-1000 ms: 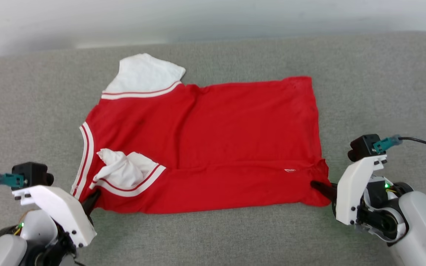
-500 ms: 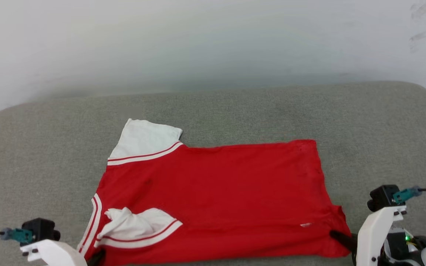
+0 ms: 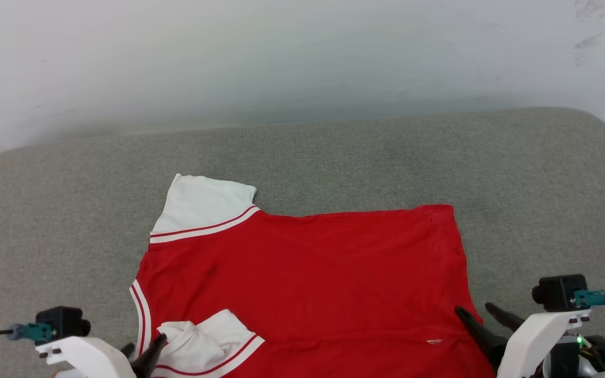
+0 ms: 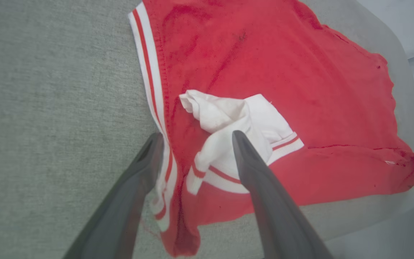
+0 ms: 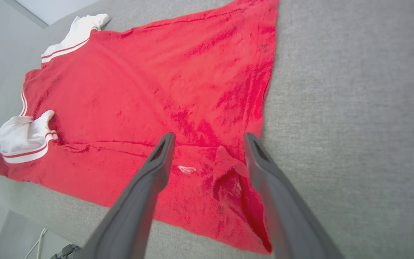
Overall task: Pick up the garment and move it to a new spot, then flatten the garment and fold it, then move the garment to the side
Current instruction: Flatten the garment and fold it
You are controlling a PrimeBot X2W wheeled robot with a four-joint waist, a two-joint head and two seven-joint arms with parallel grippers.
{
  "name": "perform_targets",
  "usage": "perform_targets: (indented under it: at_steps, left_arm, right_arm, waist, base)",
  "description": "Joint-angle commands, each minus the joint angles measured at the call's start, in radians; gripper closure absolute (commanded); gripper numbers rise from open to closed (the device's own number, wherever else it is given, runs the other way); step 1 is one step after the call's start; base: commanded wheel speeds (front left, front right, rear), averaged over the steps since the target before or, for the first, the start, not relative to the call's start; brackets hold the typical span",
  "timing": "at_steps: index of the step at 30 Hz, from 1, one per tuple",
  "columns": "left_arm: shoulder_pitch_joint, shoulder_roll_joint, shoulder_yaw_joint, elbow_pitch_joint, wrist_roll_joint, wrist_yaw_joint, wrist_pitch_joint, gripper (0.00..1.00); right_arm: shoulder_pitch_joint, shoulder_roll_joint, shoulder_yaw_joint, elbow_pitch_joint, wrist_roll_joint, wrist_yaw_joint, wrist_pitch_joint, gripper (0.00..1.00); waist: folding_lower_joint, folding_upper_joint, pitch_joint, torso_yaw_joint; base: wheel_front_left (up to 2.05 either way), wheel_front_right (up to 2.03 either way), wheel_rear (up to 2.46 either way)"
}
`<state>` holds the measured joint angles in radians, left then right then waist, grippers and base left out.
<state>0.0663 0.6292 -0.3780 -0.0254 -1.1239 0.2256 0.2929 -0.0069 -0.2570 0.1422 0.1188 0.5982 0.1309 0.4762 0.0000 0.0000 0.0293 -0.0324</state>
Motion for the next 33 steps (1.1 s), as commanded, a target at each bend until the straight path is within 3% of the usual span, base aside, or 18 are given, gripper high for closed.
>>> perform_targets:
  at_steps: [1, 9, 17, 20, 27, 29, 30, 33]
  left_arm:
    - [-0.023, 0.013, 0.013, -0.005, 0.022, -0.001, -0.025, 0.0]
    - [-0.145, 0.036, 0.044, -0.066, 0.18, 0.029, -0.171, 0.0]
    - [-0.34, 0.008, 0.048, -0.048, 0.308, 0.074, -0.256, 0.0]
    - [-0.432, 0.011, 0.053, -0.01, 0.324, 0.071, -0.247, 0.0]
    - [-0.625, 0.054, 0.058, 0.113, 0.3, 0.002, -0.151, 0.0]
    - [-0.688, 0.08, 0.053, 0.165, 0.278, -0.034, -0.084, 0.0]
    - [-0.741, 0.108, 0.037, 0.211, 0.257, -0.072, 0.002, 0.0]
    - [-0.812, 0.159, 0.022, 0.28, 0.232, -0.105, 0.137, 0.0]
  right_arm:
    - [0.005, -0.004, -0.006, -0.02, -0.035, 0.0, -0.055, 0.0]
    - [-0.049, 0.037, -0.067, -0.103, -0.17, 0.0, -0.299, 0.0]
    - [-0.143, 0.036, -0.098, -0.18, -0.198, 0.0, -0.356, 0.0]
    - [-0.186, 0.046, -0.099, -0.213, -0.202, 0.0, -0.362, 0.0]
    - [-0.252, 0.05, -0.089, -0.246, -0.19, 0.0, -0.369, 0.0]
    - [-0.268, 0.05, -0.083, -0.241, -0.178, 0.0, -0.369, 0.0]
    - [-0.282, 0.048, -0.077, -0.234, -0.174, 0.0, -0.372, 0.0]
    - [-0.292, 0.049, -0.068, -0.221, -0.159, 0.0, -0.375, 0.0]
  waist:
    - [0.0, 0.0, -0.008, -0.003]
    - [0.0, 0.0, 0.002, -0.045]
    - [0.0, 0.0, 0.144, -0.109]
    - [0.0, 0.0, 0.222, -0.137]
    - [0.0, 0.0, 0.338, -0.185]
    - [0.0, 0.0, 0.36, -0.2]
    - [0.0, 0.0, 0.375, -0.213]
    - [0.0, 0.0, 0.397, -0.232]
  base:
    - [0.0, 0.0, 0.0]
    - [0.0, 0.0, 0.0]
    - [0.0, 0.0, 0.0]
    - [0.0, 0.0, 0.0]
    - [0.0, 0.0, 0.0]
    - [0.0, 0.0, 0.0]
    - [0.0, 0.0, 0.0]
    - [0.0, 0.0, 0.0]
